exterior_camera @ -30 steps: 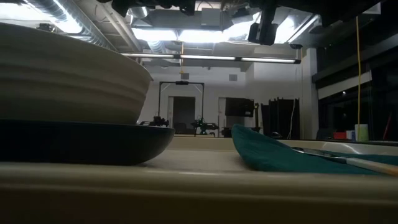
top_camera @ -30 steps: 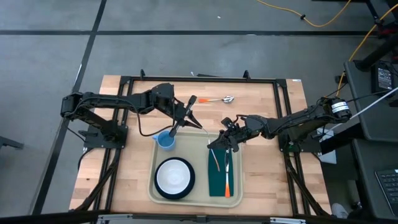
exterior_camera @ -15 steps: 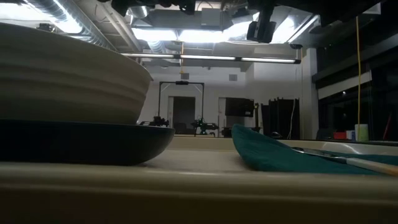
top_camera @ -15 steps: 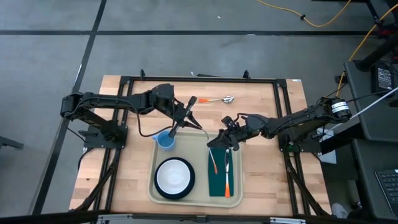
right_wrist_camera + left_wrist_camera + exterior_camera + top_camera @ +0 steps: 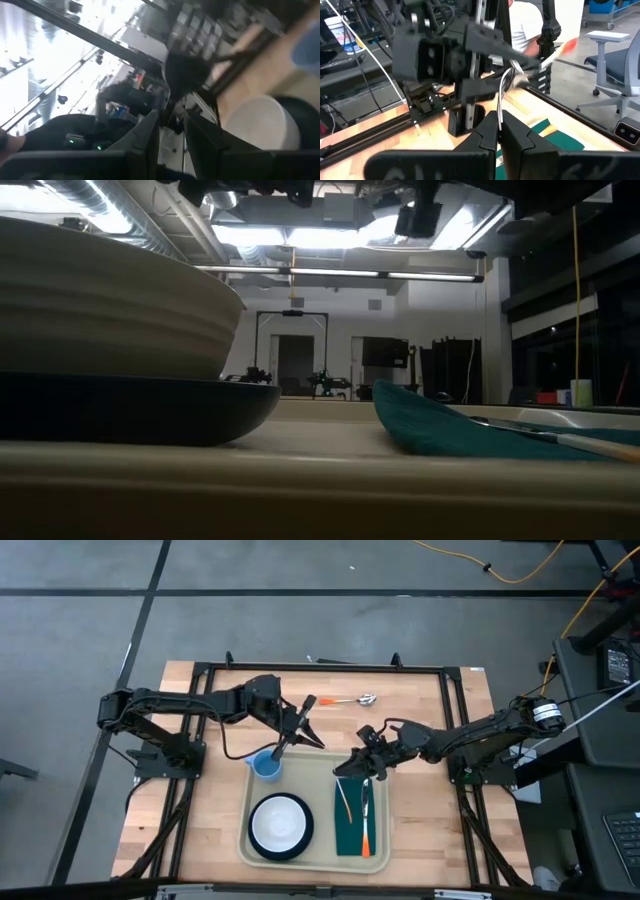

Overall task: Set up tray
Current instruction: Put the orange fork on top of the napkin to the left of the orange knife

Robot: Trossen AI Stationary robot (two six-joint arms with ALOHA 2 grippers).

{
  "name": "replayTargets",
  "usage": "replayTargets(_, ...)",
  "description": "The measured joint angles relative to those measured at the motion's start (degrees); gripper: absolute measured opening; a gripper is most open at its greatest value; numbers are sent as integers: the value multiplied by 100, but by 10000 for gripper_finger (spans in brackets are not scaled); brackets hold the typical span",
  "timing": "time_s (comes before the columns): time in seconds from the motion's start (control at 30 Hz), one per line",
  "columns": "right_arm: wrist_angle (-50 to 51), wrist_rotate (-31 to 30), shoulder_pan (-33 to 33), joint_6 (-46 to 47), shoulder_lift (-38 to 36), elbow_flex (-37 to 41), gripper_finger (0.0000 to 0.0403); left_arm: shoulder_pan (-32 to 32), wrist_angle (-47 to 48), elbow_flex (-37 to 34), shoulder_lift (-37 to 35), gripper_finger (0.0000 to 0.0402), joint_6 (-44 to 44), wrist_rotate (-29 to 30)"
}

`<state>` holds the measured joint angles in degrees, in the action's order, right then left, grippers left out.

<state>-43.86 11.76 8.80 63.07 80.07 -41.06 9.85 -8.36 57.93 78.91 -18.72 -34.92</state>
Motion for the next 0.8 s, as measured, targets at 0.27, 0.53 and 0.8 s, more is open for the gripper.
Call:
replayTargets(0.27, 427, 125, 0, 116, 0, -2, 95, 0, -64, 0, 0, 2, 15, -2)
replayTargets(0.53, 427, 143, 1, 105, 0, -2, 95, 0, -62, 0, 0, 2, 17, -2)
replayTargets(0.8, 425, 143, 2, 98, 0, -2, 95, 0, -62, 0, 0, 2, 15, -2)
